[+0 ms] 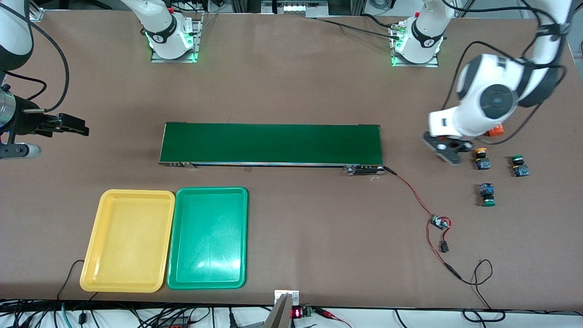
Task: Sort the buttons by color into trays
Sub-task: 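Carry the orange cylinder onto the conveyor belt and release it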
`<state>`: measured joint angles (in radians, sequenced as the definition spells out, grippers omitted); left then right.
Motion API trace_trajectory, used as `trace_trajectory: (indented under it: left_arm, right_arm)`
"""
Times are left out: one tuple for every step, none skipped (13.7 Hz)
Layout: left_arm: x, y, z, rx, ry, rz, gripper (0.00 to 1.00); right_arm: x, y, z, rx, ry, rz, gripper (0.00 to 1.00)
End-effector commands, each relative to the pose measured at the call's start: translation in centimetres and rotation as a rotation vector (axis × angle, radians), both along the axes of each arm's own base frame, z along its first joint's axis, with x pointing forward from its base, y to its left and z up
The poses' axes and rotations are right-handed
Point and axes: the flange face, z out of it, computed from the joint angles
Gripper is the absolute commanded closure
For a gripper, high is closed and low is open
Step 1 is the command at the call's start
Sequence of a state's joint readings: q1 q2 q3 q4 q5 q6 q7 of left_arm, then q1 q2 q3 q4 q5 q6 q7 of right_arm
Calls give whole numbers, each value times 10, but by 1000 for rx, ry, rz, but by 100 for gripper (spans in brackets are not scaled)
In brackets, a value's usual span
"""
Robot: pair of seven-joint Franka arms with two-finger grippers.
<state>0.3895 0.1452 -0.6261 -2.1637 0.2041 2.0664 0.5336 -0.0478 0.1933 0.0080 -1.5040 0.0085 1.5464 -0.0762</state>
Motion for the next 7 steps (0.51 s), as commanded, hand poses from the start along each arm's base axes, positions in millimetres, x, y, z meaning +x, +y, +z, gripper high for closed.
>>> trace_trajectory:
  left_arm:
    - [-29, -102, 16, -37, 31, -235, 68]
    - [-37, -134, 27, -57, 11, -299, 67]
    - [-42, -157, 24, -95, 12, -333, 68]
    - [-41, -174, 14, -146, 20, -368, 69]
    - [-34, -180, 5, -197, 9, -378, 69]
    - [-30, -186, -11, -257, 8, -415, 70]
    - [-29, -193, -22, -304, -13, -473, 74]
  right_arm:
    - [2, 0, 4, 15, -6, -15, 0]
    - [2, 0, 4, 15, -6, -15, 0]
    - [2, 0, 4, 15, -6, -15, 0]
    - [2, 0, 4, 15, -6, -12, 0]
    - [2, 0, 4, 15, -6, -12, 0]
    - [2, 0, 4, 15, -6, -14, 0]
    - [2, 0, 4, 15, -6, -15, 0]
